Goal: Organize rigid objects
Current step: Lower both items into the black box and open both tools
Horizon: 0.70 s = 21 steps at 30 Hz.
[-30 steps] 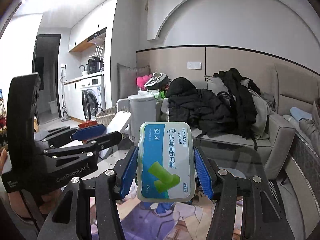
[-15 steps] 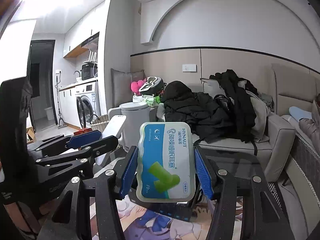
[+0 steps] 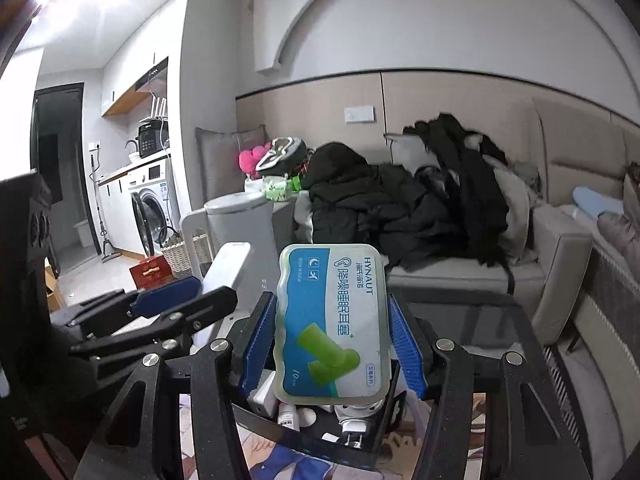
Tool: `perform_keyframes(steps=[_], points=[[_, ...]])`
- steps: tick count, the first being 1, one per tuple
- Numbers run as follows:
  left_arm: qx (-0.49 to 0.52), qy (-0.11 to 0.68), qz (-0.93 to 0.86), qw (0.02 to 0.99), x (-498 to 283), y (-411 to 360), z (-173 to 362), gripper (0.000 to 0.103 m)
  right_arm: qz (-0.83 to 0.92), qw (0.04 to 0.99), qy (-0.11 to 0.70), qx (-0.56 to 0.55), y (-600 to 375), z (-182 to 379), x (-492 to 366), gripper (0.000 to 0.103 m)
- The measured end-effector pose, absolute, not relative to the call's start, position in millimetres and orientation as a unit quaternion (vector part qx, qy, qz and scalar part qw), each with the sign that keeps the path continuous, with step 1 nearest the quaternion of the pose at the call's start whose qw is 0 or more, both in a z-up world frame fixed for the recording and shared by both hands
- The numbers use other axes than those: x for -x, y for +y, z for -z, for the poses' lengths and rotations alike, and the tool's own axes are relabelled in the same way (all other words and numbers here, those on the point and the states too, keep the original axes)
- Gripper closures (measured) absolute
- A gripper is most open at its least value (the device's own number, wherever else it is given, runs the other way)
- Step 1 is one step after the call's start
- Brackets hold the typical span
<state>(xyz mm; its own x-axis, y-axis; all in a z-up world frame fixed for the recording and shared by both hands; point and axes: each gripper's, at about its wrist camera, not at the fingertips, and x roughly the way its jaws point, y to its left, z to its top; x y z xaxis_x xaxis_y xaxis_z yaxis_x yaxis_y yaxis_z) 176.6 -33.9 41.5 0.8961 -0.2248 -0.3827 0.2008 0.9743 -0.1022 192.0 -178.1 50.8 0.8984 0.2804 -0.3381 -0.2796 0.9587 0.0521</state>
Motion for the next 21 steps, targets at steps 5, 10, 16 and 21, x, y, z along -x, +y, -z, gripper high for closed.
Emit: perform_keyframes(steps=[5, 10, 16, 21], points=[[0.034, 0.228, 0.102, 0.968, -194, -32, -25, 0.065, -0.138, 0.969, 0.206, -0.003, -177, -31, -215, 0.047], [0.035, 0.264, 0.106, 0.958, -212, -33, -8, 0.065, -0.133, 0.961, 0.240, -0.005, -174, -15, -235, 0.047], [0.031, 0.286, 0.095, 0.953, -227, -29, 6, 0.065, -0.132, 0.948, 0.288, -0.025, -173, 1, -255, 0.047], [0.034, 0.340, 0.107, 0.934, -238, -32, 25, 0.065, -0.127, 0.936, 0.328, -0.016, -169, 16, -262, 0.047]])
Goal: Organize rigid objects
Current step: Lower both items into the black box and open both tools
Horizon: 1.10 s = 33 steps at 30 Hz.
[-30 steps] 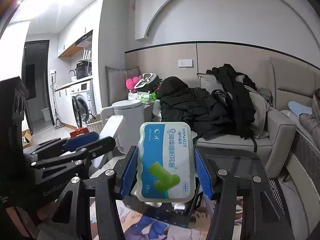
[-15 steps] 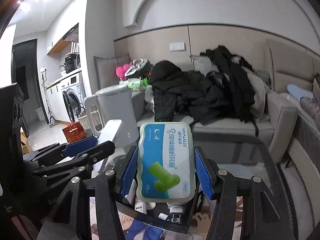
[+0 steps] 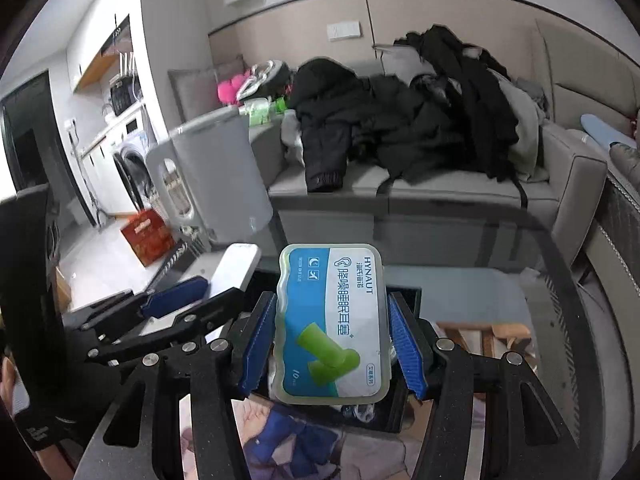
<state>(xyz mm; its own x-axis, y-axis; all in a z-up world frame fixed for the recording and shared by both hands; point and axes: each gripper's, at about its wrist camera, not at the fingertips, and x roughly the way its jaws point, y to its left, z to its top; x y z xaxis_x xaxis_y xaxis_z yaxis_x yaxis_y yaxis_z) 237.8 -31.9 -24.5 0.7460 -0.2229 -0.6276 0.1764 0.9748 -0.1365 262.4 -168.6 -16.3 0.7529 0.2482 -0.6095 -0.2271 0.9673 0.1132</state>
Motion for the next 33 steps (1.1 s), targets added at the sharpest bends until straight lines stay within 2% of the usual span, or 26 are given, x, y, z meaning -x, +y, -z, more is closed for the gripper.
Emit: perform_keyframes(steps=[10, 13, 22, 33], points=[[0.008, 0.398, 0.109, 0.911, -237, -39, 55, 0.067, -0.134, 0.904, 0.406, 0.004, -171, 67, -270, 0.048], [-0.025, 0.395, 0.101, 0.913, -229, -45, 59, 0.067, -0.136, 0.902, 0.409, 0.032, -168, 69, -264, 0.047], [-0.040, 0.397, 0.100, 0.911, -216, -46, 58, 0.068, -0.138, 0.900, 0.412, 0.037, -168, 71, -256, 0.047], [-0.019, 0.385, 0.106, 0.917, -210, -39, 47, 0.065, -0.146, 0.896, 0.419, 0.004, -175, 60, -256, 0.037]])
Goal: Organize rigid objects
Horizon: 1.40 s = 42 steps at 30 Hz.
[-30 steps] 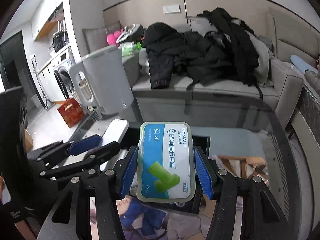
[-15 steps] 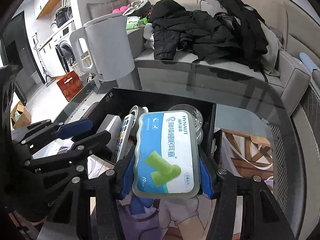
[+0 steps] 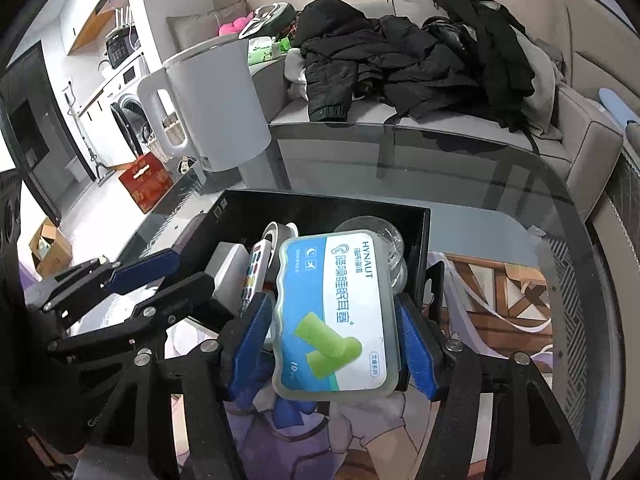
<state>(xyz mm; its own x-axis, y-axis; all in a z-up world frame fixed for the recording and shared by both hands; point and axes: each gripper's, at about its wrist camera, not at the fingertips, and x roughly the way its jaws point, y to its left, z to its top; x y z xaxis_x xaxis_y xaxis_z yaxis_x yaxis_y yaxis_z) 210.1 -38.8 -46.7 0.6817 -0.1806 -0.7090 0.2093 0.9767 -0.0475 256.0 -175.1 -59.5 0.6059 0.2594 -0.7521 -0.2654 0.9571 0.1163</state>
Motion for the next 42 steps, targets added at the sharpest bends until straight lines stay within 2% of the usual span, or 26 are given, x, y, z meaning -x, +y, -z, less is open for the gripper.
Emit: perform_keyframes(steps=[1, 2, 3, 4, 7, 11, 12, 14, 15, 16, 21, 23, 27, 30, 33, 34, 36, 40, 42], points=[[-0.016, 0.384, 0.105, 0.917, -209, -37, 45, 0.061, -0.146, 0.896, 0.418, 0.000, -176, 57, -255, 0.035], [-0.017, 0.381, 0.094, 0.920, -207, -36, 42, 0.050, -0.147, 0.897, 0.417, -0.006, -177, 55, -254, 0.031], [-0.018, 0.373, 0.075, 0.925, -205, -33, 38, 0.044, -0.146, 0.899, 0.412, -0.013, -179, 52, -253, 0.025], [-0.014, 0.364, 0.069, 0.929, -202, -29, 34, 0.042, -0.138, 0.906, 0.400, -0.020, -182, 46, -249, 0.013], [0.007, 0.347, 0.077, 0.935, -191, -18, 18, 0.039, -0.136, 0.926, 0.352, -0.022, -188, 25, -235, 0.011], [0.009, 0.326, 0.076, 0.942, -179, -11, 7, 0.035, -0.153, 0.905, 0.396, 0.000, -188, 20, -227, 0.011], [0.006, 0.326, 0.077, 0.942, -178, -11, 7, 0.035, -0.152, 0.904, 0.399, 0.012, -186, 21, -223, 0.012], [-0.004, 0.334, 0.077, 0.940, -176, -13, 12, 0.035, -0.147, 0.901, 0.405, 0.046, -179, 27, -215, 0.033], [-0.004, 0.343, 0.079, 0.936, -177, -15, 16, 0.035, -0.145, 0.898, 0.412, 0.054, -176, 32, -214, 0.038], [-0.003, 0.352, 0.084, 0.932, -177, -17, 19, 0.035, -0.147, 0.895, 0.418, 0.056, -176, 35, -214, 0.049], [-0.017, 0.370, 0.093, 0.924, -178, -28, 29, 0.035, -0.150, 0.899, 0.407, 0.061, -169, 43, -221, 0.051], [-0.016, 0.366, 0.086, 0.927, -178, -27, 28, 0.035, -0.162, 0.897, 0.408, 0.054, -161, 48, -231, 0.056], [-0.003, 0.368, 0.078, 0.927, -179, -21, 28, 0.035, -0.177, 0.889, 0.422, 0.024, -158, 56, -242, 0.056], [0.003, 0.361, 0.070, 0.930, -174, -16, 26, 0.035, -0.166, 0.910, 0.379, 0.034, -162, 38, -227, 0.056], [0.009, 0.347, 0.063, 0.936, -164, -14, 19, 0.035, -0.156, 0.925, 0.345, 0.036, -169, 24, -200, 0.039], [0.006, 0.341, 0.061, 0.938, -160, -16, 15, 0.035, -0.162, 0.925, 0.343, 0.033, -171, 21, -191, 0.030], [-0.009, 0.329, 0.060, 0.943, -152, -22, 9, 0.031, -0.167, 0.926, 0.338, 0.030, -173, 15, -181, 0.026], [-0.021, 0.308, 0.033, 0.951, -139, -27, -3, 0.017, -0.153, 0.937, 0.315, 0.023, -186, 0, -161, 0.012], [-0.015, 0.289, 0.028, 0.957, -130, -26, -10, 0.016, -0.154, 0.943, 0.293, 0.023, -191, -7, -148, 0.009]])
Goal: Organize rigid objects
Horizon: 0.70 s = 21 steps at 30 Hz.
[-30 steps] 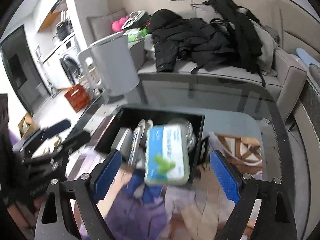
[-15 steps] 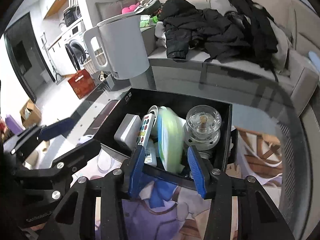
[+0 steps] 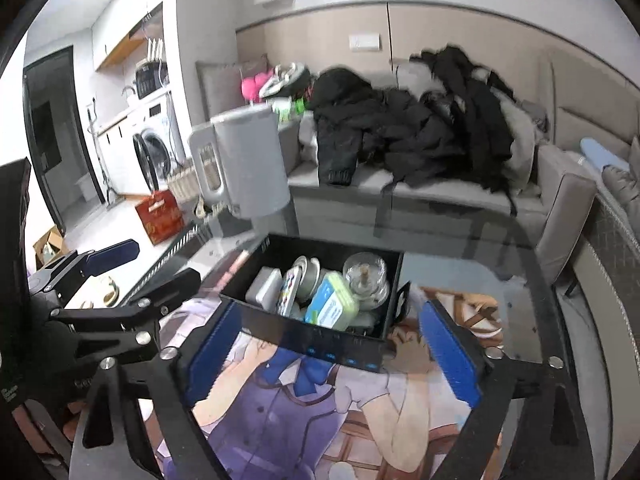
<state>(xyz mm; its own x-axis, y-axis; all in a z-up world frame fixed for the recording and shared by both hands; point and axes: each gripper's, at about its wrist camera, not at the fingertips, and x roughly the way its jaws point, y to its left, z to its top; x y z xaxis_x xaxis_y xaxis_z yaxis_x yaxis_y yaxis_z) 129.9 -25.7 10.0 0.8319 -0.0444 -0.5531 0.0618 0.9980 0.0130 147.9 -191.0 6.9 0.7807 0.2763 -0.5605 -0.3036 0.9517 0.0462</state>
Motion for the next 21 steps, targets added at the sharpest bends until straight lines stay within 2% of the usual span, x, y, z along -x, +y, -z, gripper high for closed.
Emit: perform_keyframes(steps=[4, 9, 11, 16, 21], points=[[-0.022, 0.231, 0.021, 0.972, -108, -27, -26, 0.011, -0.138, 0.962, 0.233, 0.032, -197, -19, -120, 0.002], [-0.038, 0.191, 0.029, 0.980, -82, -32, -27, 0.010, -0.120, 0.975, 0.188, 0.017, -207, -15, -87, 0.001], [-0.037, 0.194, 0.027, 0.980, -75, -35, -23, 0.000, -0.115, 0.978, 0.176, 0.013, -210, -9, -75, 0.001], [-0.013, 0.194, 0.023, 0.981, -50, -27, 0, 0.000, -0.123, 0.973, 0.190, 0.040, -205, 28, -49, 0.001], [-0.051, 0.187, 0.020, 0.981, -41, -33, 10, 0.000, -0.125, 0.973, 0.188, 0.045, -204, 41, -37, 0.001]])
